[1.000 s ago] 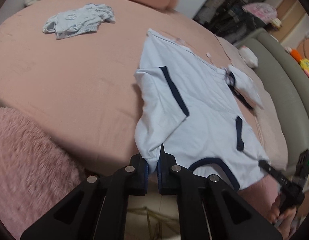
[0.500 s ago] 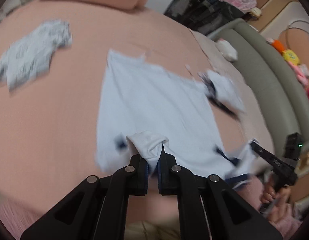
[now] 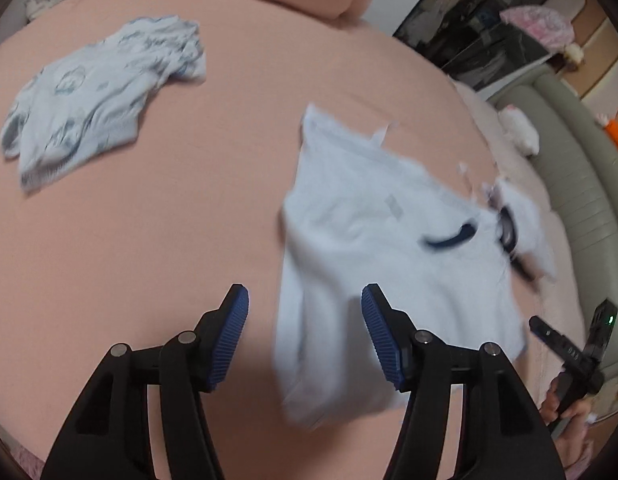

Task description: Fold clothes

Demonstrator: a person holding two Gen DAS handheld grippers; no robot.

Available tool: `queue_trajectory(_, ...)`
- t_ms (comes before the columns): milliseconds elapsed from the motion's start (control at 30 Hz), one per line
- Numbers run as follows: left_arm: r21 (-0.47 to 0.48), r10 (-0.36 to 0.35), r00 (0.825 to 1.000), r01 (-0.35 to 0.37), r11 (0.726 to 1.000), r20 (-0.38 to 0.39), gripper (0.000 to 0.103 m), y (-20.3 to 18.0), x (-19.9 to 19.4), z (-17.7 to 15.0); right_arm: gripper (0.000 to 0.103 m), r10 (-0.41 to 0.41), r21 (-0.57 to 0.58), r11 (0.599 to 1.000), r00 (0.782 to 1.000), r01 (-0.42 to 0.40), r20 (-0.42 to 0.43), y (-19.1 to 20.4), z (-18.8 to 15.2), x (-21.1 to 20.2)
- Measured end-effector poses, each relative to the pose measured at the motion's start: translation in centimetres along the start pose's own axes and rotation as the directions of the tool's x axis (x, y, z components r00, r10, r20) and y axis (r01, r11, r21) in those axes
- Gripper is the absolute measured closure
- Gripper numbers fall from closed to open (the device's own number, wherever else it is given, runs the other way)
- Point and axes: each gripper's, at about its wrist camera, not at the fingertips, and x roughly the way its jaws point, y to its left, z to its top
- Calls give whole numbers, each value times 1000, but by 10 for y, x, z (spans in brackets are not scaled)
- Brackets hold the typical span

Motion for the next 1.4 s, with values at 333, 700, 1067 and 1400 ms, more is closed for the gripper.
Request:
queue_trajectory(333, 131, -39, 999, 41, 991, -15, 90, -18, -1, -18, 90, 82, -23, 996, 993, -85, -86, -3, -35, 29)
queue_trajectory(700, 232, -10, 997, 30, 972, -83, 91, -21, -58, -49, 92, 113, -66, 991, 992, -117, -64, 11, -87, -66)
queue_trajectory(1067, 62, -56, 995, 61, 996, -79, 54, 30, -59, -57, 77, -45, -53, 998, 994, 40, -103, -5, -131, -67)
queue_trajectory(1400, 242, 170, 979, -140, 960, -109, 59, -9, -19, -71, 60, -122, -120, 987, 987, 110, -100, 10, -128, -34)
